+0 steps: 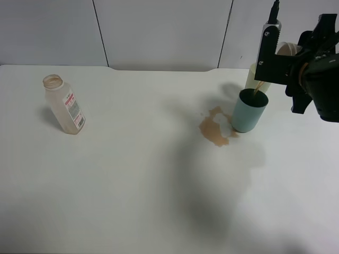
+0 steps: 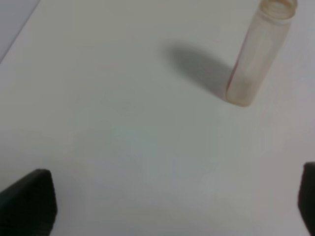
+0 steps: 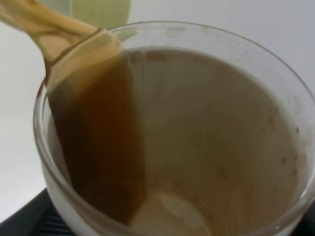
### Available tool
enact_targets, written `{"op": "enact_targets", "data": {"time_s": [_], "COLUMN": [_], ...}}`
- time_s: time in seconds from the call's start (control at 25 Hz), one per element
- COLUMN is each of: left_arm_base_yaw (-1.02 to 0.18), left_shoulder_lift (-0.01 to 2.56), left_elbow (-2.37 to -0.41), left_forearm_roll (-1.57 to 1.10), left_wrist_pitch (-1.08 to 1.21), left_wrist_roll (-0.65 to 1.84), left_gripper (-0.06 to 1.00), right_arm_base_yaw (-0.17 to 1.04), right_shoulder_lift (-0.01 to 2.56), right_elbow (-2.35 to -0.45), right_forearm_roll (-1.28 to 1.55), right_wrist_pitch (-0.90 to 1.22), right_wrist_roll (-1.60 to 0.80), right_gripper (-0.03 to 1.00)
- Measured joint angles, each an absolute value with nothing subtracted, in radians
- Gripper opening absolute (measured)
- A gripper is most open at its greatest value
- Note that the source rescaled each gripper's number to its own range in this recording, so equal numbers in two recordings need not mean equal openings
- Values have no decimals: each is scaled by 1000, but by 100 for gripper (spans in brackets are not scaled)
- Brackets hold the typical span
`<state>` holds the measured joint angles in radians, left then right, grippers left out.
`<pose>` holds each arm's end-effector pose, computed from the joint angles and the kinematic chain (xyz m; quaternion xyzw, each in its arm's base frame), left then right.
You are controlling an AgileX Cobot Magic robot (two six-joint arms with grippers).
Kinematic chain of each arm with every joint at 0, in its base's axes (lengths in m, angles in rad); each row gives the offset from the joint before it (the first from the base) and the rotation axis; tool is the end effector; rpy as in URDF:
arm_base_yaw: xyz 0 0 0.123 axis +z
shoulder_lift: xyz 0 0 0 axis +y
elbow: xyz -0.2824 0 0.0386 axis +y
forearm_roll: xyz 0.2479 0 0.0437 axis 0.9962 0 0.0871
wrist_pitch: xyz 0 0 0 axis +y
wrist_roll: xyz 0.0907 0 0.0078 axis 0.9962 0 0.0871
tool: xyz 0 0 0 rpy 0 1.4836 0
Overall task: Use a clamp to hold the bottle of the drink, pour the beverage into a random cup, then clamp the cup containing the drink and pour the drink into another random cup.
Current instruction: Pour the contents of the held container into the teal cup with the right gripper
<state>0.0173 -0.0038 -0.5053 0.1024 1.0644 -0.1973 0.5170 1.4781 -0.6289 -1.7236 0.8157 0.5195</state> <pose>-0.0066 0.0080 0.2787 -0.0934 0.8456 0.0039 0.5256 0.2592 0.0719 0.2148 -0.5213 0.6517 -0.4797 0.2710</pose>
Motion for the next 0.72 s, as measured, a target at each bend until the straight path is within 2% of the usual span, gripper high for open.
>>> {"op": "enact_targets", "data": {"time_s": [0.72], "left_arm_base_yaw": [17], "left_shoulder_lift": [-4], "left_elbow": [-505], "left_forearm_roll": [102], "left_wrist_pitch": [1063], "left_wrist_roll": [-197], "left_gripper": [100], "right_arm_base_yaw": [517], "right_shoulder_lift": [1478], "right_elbow": [-629], "right_forearm_roll": [-1726], "right_wrist_pitch": [845], "right_wrist_roll": [303], "right_gripper": [0]}}
